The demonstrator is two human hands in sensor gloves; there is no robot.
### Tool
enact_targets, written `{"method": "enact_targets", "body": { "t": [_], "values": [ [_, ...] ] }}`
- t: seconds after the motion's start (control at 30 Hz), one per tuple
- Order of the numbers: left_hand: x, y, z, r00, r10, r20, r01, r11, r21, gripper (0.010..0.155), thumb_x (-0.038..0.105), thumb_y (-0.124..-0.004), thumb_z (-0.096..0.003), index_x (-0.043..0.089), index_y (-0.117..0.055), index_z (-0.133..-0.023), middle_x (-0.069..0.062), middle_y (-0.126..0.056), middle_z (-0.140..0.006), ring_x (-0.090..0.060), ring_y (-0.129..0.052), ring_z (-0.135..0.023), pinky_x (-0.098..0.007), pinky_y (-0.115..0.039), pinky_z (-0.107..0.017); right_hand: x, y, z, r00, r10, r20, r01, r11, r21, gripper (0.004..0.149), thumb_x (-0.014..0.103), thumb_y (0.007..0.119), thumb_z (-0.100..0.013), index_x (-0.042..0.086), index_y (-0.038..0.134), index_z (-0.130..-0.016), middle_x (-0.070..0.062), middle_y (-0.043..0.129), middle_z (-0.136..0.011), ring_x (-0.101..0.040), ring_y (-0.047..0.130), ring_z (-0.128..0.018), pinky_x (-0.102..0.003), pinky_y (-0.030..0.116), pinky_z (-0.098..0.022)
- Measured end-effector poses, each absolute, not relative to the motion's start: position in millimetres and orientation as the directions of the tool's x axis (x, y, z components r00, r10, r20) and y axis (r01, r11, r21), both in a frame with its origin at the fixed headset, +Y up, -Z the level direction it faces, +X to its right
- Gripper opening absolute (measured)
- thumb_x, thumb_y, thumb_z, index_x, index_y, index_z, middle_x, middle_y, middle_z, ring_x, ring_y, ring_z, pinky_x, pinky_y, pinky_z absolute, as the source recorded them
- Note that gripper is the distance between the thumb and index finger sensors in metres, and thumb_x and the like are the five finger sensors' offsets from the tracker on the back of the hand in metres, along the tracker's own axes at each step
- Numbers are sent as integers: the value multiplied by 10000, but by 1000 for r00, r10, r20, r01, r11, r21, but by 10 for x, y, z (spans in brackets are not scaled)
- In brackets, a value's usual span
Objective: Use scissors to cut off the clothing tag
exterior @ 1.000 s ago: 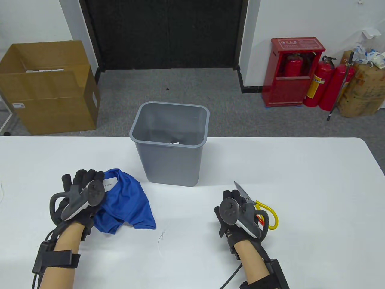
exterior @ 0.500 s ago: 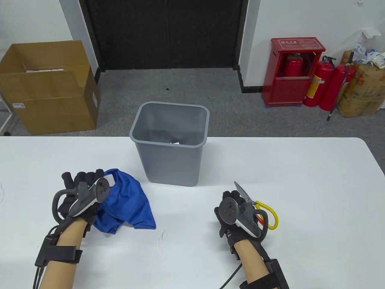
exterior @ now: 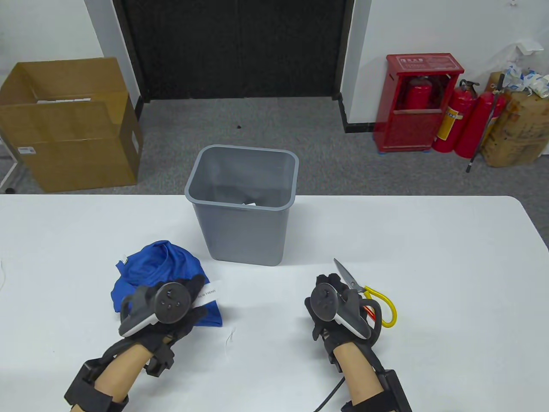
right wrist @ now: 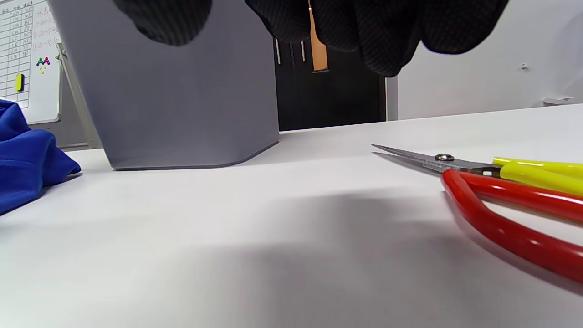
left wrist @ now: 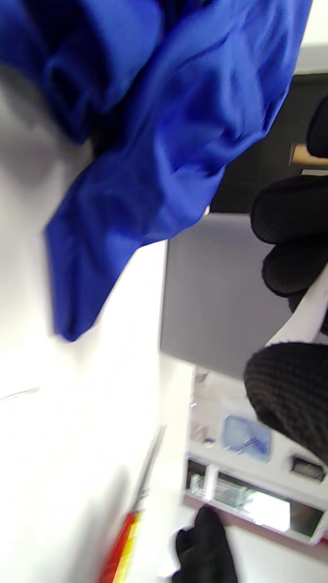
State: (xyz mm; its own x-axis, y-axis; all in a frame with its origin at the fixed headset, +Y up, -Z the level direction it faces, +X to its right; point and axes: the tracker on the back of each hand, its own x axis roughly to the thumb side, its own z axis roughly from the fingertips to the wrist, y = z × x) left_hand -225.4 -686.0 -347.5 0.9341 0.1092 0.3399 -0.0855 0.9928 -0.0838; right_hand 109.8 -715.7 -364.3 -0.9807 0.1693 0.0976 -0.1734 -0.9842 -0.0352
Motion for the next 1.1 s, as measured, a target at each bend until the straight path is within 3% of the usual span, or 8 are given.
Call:
{"method": "enact_targets", "body": {
  "t": [0.1, 0.17, 0.27, 0.43, 0.67, 0.9, 1.03, 1.1],
  "values": [
    [-2078, -7065, -3418, 930, 45, 364, 5, 991, -137, 734, 516, -765, -558, 224, -462, -1159, -59, -714, -1064, -310, -847, -946, -624, -606, -753, 1095, -7160, -3643, -980, 171, 100, -175, -984, -30, 712, 524, 643, -447, 105, 523, -1011, -217, 583, -1037, -464, 735, -863, -610, 656, -576],
    [-2010, -7164, -3392, 929, 65, 364, 2, 984, -180, 720, 524, -709, -575, 220, -430, -1165, -48, -725, -1050, -298, -878, -908, -611, -635, -737, 1093, -7162, -3646, -979, 175, 102, -178, -984, -26, 712, 523, 643, -447, 106, 524, -1011, -218, 583, -1037, -466, 736, -862, -611, 657, -574],
    [-1961, -7280, -3383, 924, 124, 363, -63, 982, -175, 572, 414, -607, -594, 222, -537, -1129, -11, -851, -912, -257, -967, -760, -580, -701, -686, 1089, -7166, -3646, -980, 172, 104, -175, -984, -18, 713, 524, 642, -447, 106, 522, -1012, -218, 583, -1037, -465, 736, -862, -610, 657, -576],
    [-1895, -7382, -3332, 919, 4, 394, 43, 993, -110, 554, 385, -591, -590, 195, -581, -1109, -7, -880, -903, -258, -992, -747, -564, -723, -671, 1094, -7170, -3647, -978, 182, 104, -183, -983, -6, 713, 523, 642, -447, 106, 523, -1012, -220, 581, -1038, -465, 734, -863, -611, 655, -576],
    [-1785, -7531, -3241, 911, 106, 398, -37, 983, -177, 595, 323, -591, -590, 186, -441, -1149, -49, -756, -1013, -267, -916, -812, -568, -696, -684, 1086, -7185, -3645, -979, 176, 107, -175, -984, 20, 708, 522, 640, -448, 107, 527, -1011, -217, 584, -1037, -465, 736, -863, -611, 656, -575],
    [-1626, -7664, -3255, 931, -13, 365, 113, 960, -255, 650, 427, -534, -573, 149, -443, -1154, -76, -711, -1012, -279, -851, -814, -582, -662, -691, 1080, -7192, -3645, -979, 168, 112, -164, -986, 38, 705, 523, 639, -448, 106, 538, -1008, -216, 584, -1038, -465, 738, -862, -611, 657, -575],
    [-1558, -7727, -3261, 933, -101, 345, 188, 954, -231, 655, 471, -602, -570, 148, -508, -1132, -64, -750, -966, -253, -865, -761, -566, -682, -669, 1079, -7196, -3647, -979, 170, 114, -166, -985, 43, 702, 522, 639, -448, 106, 543, -1006, -218, 588, -1036, -465, 739, -861, -611, 658, -574],
    [-1516, -7755, -3238, 922, -184, 340, 247, 957, -154, 603, 438, -648, -577, 171, -543, -1108, -27, -774, -922, -219, -878, -724, -545, -700, -659, 1074, -7199, -3645, -979, 167, 116, -162, -986, 47, 702, 522, 638, -448, 105, 546, -1005, -218, 589, -1035, -464, 741, -859, -611, 659, -573]
  ]
}}
